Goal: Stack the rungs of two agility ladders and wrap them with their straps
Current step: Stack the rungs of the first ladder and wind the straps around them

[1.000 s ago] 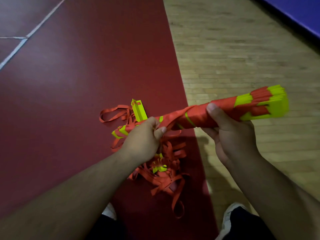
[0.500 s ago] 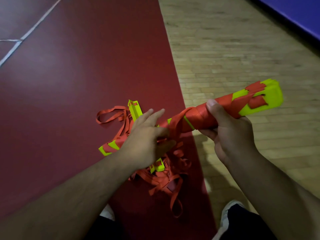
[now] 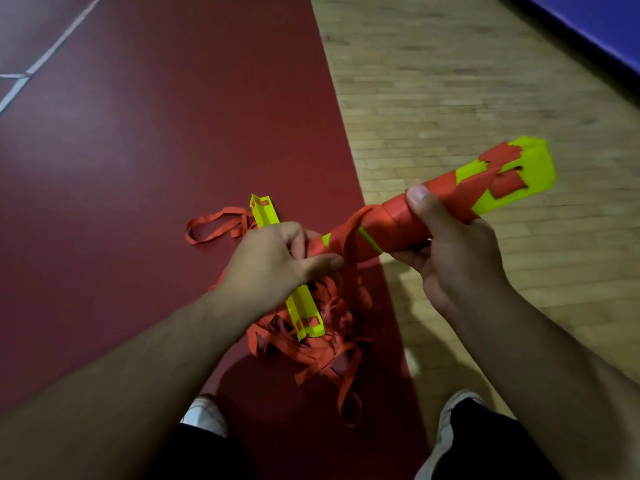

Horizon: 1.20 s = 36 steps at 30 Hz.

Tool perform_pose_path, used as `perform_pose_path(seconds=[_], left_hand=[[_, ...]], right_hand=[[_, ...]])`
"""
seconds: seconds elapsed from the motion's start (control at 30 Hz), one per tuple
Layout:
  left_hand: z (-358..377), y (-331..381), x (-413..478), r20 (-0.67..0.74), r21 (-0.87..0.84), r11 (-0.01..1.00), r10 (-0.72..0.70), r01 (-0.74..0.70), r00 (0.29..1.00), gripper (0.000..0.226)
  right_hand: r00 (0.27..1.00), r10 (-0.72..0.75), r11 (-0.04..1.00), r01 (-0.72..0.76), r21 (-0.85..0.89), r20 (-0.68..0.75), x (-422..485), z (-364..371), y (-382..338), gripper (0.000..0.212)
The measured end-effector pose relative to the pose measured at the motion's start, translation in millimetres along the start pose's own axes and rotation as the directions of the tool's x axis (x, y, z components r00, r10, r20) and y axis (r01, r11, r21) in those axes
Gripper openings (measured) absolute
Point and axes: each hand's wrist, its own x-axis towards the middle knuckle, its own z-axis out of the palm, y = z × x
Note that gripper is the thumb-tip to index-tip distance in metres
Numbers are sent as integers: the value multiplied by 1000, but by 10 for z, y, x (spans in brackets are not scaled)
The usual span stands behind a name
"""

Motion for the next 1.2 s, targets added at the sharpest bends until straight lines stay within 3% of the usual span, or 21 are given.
perform_pose_path(seconds=[0.07, 0.17, 0.23, 0.3, 0.4, 0.53, 0.67, 0.77, 0.87, 1.1, 1.2], left_hand=[[-91, 21, 39, 45, 84, 994, -73, 69, 996, 58], [-192, 58, 52, 319, 122, 988, -130, 95, 939, 80], [-174, 51, 3, 481, 19, 996, -83, 84, 873, 65], [-132, 52, -60, 555, -120, 984, -40, 128, 831, 45], [-54, 54, -112, 563, -269, 942, -14, 199, 827, 38], [34, 96, -125, 551, -293, 932, -19, 215, 834, 41], [-4, 43, -136, 720, -379, 838, 1, 393, 694, 54], [-14, -16, -144, 778, -462, 724, 54, 512, 625, 44], [-7, -29, -150, 811, -471, 701, 105, 535, 575, 34], [43, 36, -154, 769, -521, 668, 98, 531, 631, 27], [44, 31, -151, 788, -523, 644, 115, 559, 605, 46]], right_hand=[[998, -14, 1000, 15, -22, 61, -27, 12, -15, 21], [988, -17, 998, 27, -64, 151, -55, 34, -13, 25], [977, -10, 999, 20, -47, 214, -74, 44, 1, 22], [968, -1, 1000, 9, -29, 249, -81, 52, -4, 23], [962, 2, 1000, 6, -26, 272, -61, 51, -28, 20], [959, -7, 998, 24, -56, 282, -62, 63, -26, 14], [945, 61, 997, -41, -68, 323, -63, 57, -50, 33], [920, 73, 996, -50, -68, 385, -60, 51, -85, 35], [907, 72, 996, -47, -71, 415, -73, 49, -93, 34], [909, 68, 997, -50, -55, 411, -56, 8, -108, 32], [907, 63, 998, -47, -48, 417, -44, -14, -106, 29]])
